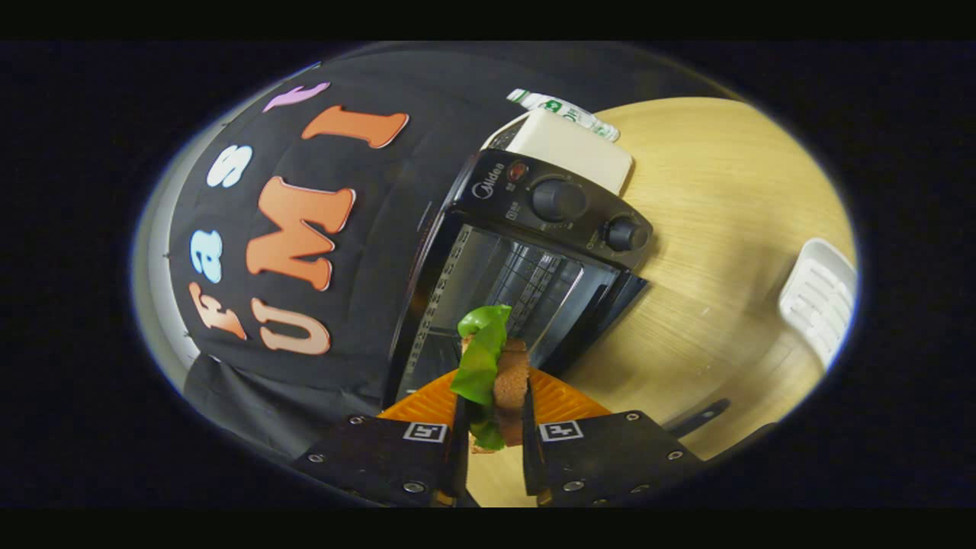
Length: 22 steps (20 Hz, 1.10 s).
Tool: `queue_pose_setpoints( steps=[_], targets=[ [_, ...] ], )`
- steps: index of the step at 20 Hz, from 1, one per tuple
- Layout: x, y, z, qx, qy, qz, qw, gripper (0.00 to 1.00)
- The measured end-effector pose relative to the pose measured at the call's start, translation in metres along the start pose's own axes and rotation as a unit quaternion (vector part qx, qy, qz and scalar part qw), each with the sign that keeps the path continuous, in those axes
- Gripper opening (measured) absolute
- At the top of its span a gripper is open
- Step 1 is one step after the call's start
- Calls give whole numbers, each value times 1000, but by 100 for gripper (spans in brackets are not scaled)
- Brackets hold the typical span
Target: Open the toaster oven, put the food inside, and close the toaster oven door.
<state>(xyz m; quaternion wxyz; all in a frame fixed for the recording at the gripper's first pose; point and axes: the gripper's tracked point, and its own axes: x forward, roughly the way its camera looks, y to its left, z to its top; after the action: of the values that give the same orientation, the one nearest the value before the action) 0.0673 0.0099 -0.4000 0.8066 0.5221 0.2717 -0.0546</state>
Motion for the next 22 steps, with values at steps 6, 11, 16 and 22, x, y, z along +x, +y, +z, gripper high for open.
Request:
queue_pose_setpoints(
  steps=[6,11,16,22],
  targets=[
    [58,14,3,60,-46,15,997,30],
    [84,16,5,92,-82,-5,992,30],
    [90,2,4,132,-118,-46,983,42],
    [80,1,2,121,-110,-46,985,54]
  ],
)
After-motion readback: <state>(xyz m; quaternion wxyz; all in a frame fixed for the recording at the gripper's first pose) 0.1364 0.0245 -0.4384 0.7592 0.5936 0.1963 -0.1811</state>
